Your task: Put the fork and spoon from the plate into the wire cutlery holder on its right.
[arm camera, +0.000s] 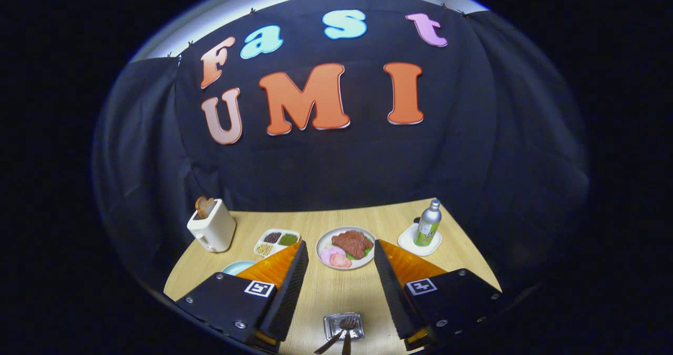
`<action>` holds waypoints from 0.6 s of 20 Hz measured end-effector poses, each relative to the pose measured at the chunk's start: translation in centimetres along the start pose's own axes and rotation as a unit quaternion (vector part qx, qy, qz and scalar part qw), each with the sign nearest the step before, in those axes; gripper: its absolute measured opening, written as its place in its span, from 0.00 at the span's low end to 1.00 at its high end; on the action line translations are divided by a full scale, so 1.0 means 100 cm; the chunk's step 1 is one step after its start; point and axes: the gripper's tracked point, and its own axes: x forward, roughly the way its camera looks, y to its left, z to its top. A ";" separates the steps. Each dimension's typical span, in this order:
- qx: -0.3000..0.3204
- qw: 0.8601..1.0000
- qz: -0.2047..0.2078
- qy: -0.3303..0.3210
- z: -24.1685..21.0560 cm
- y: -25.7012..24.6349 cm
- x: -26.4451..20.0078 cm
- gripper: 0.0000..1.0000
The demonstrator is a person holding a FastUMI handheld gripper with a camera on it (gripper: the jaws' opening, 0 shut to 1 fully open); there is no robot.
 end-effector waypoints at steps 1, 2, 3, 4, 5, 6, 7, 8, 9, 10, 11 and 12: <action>-0.004 1.000 0.000 -0.023 0.015 0.000 -0.004 0.79; -0.008 0.999 0.000 -0.052 0.030 0.001 -0.007 0.80; -0.014 0.997 -0.002 -0.079 0.046 0.001 -0.012 0.83; -0.021 0.994 -0.004 -0.105 0.059 0.002 -0.018 0.84; -0.028 0.991 -0.016 -0.127 0.070 -0.001 -0.024 0.84; -0.037 0.988 -0.023 -0.146 0.078 0.003 -0.027 0.85; -0.044 0.986 -0.027 -0.162 0.085 0.005 -0.030 0.85; -0.047 0.983 -0.026 -0.178 0.095 0.010 -0.033 0.84; -0.047 0.981 -0.022 -0.186 0.100 0.016 -0.035 0.84; -0.046 0.979 -0.020 -0.196 0.102 0.020 -0.038 0.84; -0.046 0.978 -0.016 -0.204 0.107 0.022 -0.040 0.84; -0.046 0.976 -0.014 -0.212 0.110 0.024 -0.041 0.84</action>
